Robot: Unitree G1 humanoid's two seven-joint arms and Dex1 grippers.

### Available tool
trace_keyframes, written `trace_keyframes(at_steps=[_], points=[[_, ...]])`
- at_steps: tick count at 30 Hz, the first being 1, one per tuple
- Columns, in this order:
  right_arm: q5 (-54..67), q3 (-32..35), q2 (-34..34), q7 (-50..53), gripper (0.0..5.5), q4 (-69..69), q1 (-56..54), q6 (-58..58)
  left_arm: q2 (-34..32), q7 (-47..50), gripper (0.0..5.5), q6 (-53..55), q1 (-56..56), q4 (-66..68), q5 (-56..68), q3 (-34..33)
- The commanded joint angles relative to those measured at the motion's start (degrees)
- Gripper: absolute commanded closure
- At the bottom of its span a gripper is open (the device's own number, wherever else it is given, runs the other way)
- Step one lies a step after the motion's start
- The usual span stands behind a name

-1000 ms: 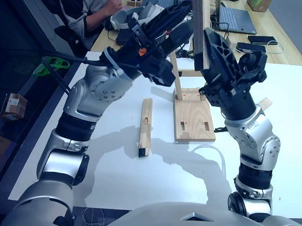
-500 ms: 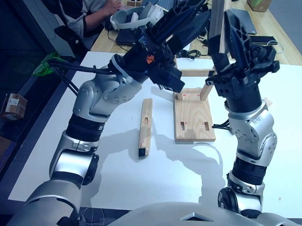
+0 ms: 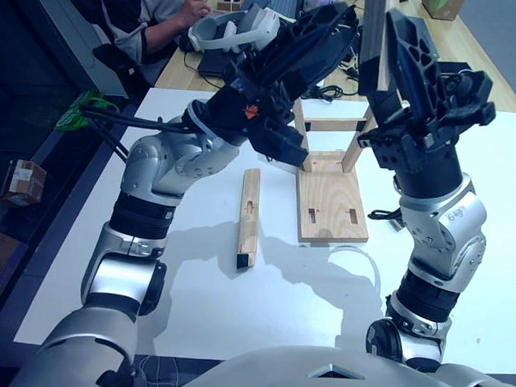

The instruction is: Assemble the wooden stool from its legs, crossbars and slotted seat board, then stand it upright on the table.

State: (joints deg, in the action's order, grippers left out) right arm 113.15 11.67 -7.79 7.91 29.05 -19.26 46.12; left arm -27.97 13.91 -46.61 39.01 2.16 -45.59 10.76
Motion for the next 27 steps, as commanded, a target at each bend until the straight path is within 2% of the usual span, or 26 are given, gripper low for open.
trace_keyframes(at_steps=[1,14,17,23,27], points=[[-0.1,-3.9,-1.9,1.6,4.22,3.1,6.0,-1.9,-0.7,0.9,4.20,-0.7,1.1,0.4,-1.2,-0.3],[-0.1,-8.7,3.3,-1.8,4.22,4.8,14.4,-4.2,1.7,-1.0,4.20,-1.5,2.5,-4.5,1.7,0.2],[-0.1,-8.7,2.8,-1.3,4.22,4.4,14.2,-4.4,1.8,-2.2,4.57,-2.5,2.2,-5.0,2.5,0.8],[-0.1,-5.9,0.2,2.8,4.22,0.9,11.9,-4.7,2.4,-4.0,4.66,-2.8,1.5,-5.5,4.4,1.4],[-0.1,-2.7,1.8,5.1,4.22,-3.3,9.5,-4.0,2.6,-6.0,4.66,-2.7,0.8,-5.4,6.6,1.7]])
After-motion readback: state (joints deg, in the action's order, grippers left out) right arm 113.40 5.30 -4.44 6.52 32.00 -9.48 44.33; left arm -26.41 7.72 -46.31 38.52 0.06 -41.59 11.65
